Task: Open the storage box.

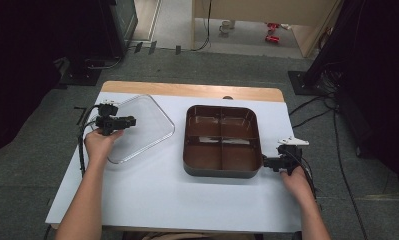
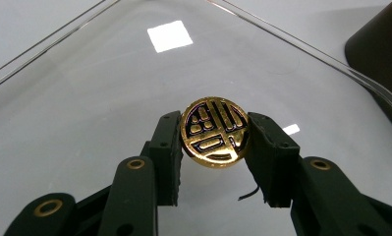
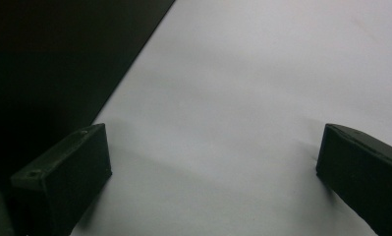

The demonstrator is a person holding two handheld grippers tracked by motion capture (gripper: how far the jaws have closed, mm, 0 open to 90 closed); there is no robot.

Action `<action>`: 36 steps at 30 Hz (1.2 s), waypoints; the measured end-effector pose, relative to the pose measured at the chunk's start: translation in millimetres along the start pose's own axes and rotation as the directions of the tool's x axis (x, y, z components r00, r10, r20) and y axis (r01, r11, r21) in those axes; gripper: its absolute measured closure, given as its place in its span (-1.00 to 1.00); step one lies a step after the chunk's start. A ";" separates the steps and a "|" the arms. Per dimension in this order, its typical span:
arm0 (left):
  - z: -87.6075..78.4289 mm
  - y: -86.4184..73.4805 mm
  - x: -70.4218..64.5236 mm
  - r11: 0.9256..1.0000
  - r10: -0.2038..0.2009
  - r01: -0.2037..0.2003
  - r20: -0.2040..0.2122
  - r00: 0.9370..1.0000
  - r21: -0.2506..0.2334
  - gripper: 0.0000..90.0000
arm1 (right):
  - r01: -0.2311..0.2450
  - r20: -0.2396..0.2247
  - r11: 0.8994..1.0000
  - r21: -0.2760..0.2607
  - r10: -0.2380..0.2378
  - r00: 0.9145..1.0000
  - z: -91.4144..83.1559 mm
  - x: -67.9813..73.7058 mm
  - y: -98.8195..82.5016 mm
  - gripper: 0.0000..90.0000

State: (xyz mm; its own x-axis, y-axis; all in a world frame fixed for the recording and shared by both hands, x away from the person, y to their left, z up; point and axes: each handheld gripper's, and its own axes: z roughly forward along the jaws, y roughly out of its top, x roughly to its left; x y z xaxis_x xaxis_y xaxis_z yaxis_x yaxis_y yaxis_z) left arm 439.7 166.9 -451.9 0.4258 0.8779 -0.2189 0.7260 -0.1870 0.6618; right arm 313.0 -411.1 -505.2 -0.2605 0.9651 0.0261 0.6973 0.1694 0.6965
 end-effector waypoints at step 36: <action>-8.7 4.4 -7.9 0.999 0.003 -0.002 0.011 1.000 -0.040 0.04 | 0.000 0.000 1.000 0.000 0.000 1.000 0.0 0.0 0.0 -1.00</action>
State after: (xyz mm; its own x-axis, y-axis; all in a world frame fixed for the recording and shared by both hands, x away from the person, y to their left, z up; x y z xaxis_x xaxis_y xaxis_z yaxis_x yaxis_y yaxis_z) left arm 434.8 162.9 -441.0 0.4340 0.8723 -0.2252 0.7027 -0.1714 0.6905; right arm 313.0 -411.0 -505.2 -0.2604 0.9652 0.0260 0.6974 0.1694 0.6964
